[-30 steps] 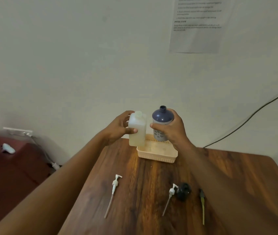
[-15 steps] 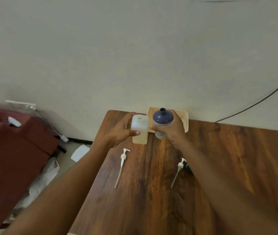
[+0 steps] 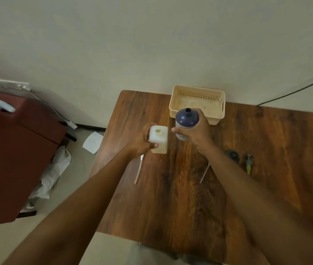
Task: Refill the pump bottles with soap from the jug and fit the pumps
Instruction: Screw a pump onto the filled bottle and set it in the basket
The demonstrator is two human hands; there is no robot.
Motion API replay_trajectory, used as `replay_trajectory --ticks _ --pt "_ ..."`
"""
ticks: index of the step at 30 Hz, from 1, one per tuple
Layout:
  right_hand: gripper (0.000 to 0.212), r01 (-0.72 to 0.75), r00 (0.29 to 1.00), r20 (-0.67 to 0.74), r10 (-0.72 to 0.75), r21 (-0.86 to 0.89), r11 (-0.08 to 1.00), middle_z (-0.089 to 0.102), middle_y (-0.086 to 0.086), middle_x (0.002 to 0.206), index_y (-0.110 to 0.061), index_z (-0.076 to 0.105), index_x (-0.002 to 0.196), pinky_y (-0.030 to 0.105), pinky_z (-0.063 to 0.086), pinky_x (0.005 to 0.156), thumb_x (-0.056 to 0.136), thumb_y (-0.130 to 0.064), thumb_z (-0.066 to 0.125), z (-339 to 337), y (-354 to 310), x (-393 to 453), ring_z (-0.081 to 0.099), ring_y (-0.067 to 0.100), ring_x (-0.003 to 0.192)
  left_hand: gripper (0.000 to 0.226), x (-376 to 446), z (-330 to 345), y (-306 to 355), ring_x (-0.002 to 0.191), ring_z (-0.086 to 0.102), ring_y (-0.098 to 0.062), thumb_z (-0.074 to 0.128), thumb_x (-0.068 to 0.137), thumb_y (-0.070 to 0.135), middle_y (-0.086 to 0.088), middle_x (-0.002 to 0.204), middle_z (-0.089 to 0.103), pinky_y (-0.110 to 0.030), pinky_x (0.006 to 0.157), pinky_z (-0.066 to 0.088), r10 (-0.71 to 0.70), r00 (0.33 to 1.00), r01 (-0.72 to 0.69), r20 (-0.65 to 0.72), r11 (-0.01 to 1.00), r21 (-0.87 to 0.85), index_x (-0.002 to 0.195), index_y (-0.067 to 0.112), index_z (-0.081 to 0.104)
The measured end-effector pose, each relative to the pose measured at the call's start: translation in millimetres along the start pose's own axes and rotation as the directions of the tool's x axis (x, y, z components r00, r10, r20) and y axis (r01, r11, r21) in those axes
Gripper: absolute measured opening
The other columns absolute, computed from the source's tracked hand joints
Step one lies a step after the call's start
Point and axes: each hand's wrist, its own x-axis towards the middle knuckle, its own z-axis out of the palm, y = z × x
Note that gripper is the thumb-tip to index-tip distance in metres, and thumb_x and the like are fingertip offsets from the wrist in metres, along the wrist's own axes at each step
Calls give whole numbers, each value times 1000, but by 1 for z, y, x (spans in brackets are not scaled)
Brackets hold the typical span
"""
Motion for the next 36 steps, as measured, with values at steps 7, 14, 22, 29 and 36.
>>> replay_trajectory --ticks 7,14,22,29,36 --pt "88 -4 999 -38 3 -37 999 57 -13 131 -33 50 129 34 52 102 56 -25 100 9 26 6 55 14 125 67 6 12 -42 131 54 -24 76 85 10 -1 135 55 -54 106 53 -52 998 52 -37 999 11 135 37 40" --pt "90 -20 997 -71 18 -25 999 53 -16 131 -34 46 131 24 46 98 59 -22 99 12 34 10 50 8 125 68 11 17 -64 123 56 -9 75 86 -1 8 129 54 -34 97 57 -39 997 42 -60 998 40 138 25 39" --pt "92 -39 996 -78 39 -4 999 54 -14 134 -28 47 137 10 42 86 61 -22 98 8 36 11 49 6 124 69 11 17 -69 127 57 -16 75 86 -3 2 132 55 -42 100 58 -16 999 17 -48 1000 25 139 24 40" --pt "93 -56 993 -103 61 48 997 54 -10 140 -27 47 140 20 46 92 62 -19 97 -20 33 5 50 10 127 96 18 17 -41 124 60 -18 92 74 17 3 134 57 -23 91 54 -72 997 73 -24 997 41 150 24 34" --pt "89 -35 983 -181 43 48 998 55 -13 133 -27 48 135 26 49 99 61 -18 98 -75 33 -3 53 10 123 112 40 35 26 154 25 -27 84 69 62 0 167 30 -64 122 22 115 988 -69 -99 920 385 159 35 22"
